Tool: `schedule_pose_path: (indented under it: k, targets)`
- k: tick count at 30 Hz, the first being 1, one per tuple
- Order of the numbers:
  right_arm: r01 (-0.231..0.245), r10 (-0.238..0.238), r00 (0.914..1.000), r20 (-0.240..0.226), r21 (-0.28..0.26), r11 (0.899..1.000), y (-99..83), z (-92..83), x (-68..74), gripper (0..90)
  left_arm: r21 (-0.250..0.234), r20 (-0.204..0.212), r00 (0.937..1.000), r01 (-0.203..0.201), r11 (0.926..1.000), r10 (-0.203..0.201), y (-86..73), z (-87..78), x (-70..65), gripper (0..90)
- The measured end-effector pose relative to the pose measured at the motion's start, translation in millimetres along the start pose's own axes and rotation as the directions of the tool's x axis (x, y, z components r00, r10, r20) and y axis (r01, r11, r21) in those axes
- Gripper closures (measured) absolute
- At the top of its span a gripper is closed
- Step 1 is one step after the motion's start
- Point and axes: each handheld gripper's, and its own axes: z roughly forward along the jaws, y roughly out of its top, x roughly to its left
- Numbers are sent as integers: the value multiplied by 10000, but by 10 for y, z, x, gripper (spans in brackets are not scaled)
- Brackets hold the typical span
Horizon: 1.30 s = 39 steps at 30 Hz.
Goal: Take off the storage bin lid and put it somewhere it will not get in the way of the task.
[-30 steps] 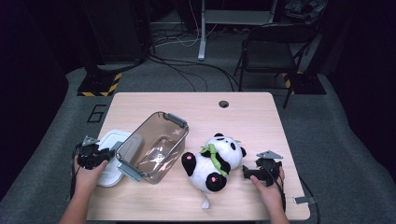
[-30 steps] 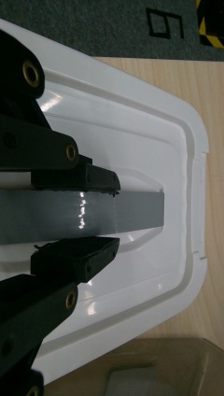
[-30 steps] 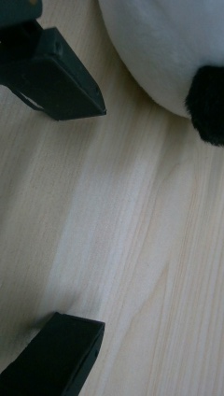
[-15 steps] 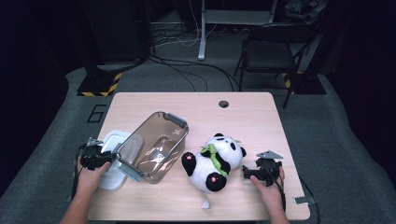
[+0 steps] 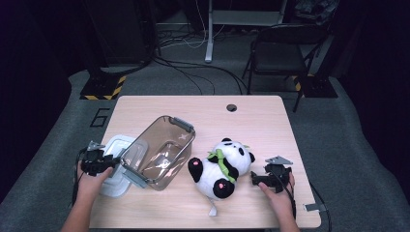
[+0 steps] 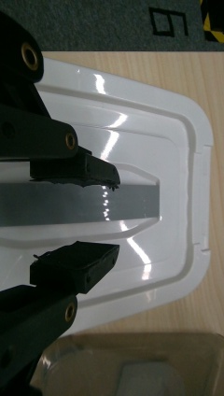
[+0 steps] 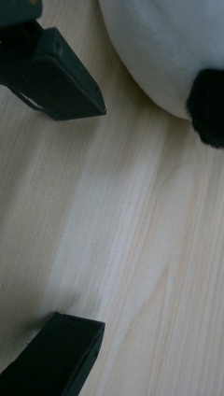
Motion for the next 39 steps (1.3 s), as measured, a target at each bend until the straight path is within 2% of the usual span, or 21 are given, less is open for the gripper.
schedule_pose_path:
  k: [8, 19, 21, 23, 26, 28, 31, 34, 39]
  targets:
    - [50, -50, 10000, -47, -12, 10000, -7, -6, 11, 0, -453, 259, 9996, -75, 9989, 87, 94, -156, -39, 562]
    - [-113, 114, 9999, 56, -73, 9999, -19, -21, 39, 18, -494, 513, 9987, 59, 9988, -34, 139, -238, -50, 540]
    - [-39, 40, 10000, 49, -69, 10000, -18, -35, 36, 70, -545, 578, 9983, 95, 9985, -64, 149, -258, -52, 533]
    - [-14, 14, 10000, 13, -145, 9999, -13, -62, 43, 176, -637, 601, 9982, 83, 9979, -45, 159, -272, -56, 530]
    - [51, -53, 9999, -114, -172, 9998, -5, -75, 60, 224, -616, 615, 9981, 57, 9981, -19, 168, -289, -66, 530]
    - [213, -217, 9995, -230, -150, 9997, 2, -88, 71, 293, -671, 599, 9982, 60, 9977, -20, 169, -294, -71, 530]
    - [350, -354, 9984, -438, -79, 9994, 23, -101, 106, 304, -683, 599, 9982, 62, 9976, -21, 178, -328, -67, 530]
    - [560, -562, 9972, -500, -60, 9984, 44, -130, 139, 356, -831, 646, 9979, 109, 9965, -55, 192, -367, -67, 527]
    - [394, -406, 9955, -854, -160, 9991, 78, -211, 144, 424, -872, 678, 9977, 49, 9962, 10, 218, -414, -83, 523]
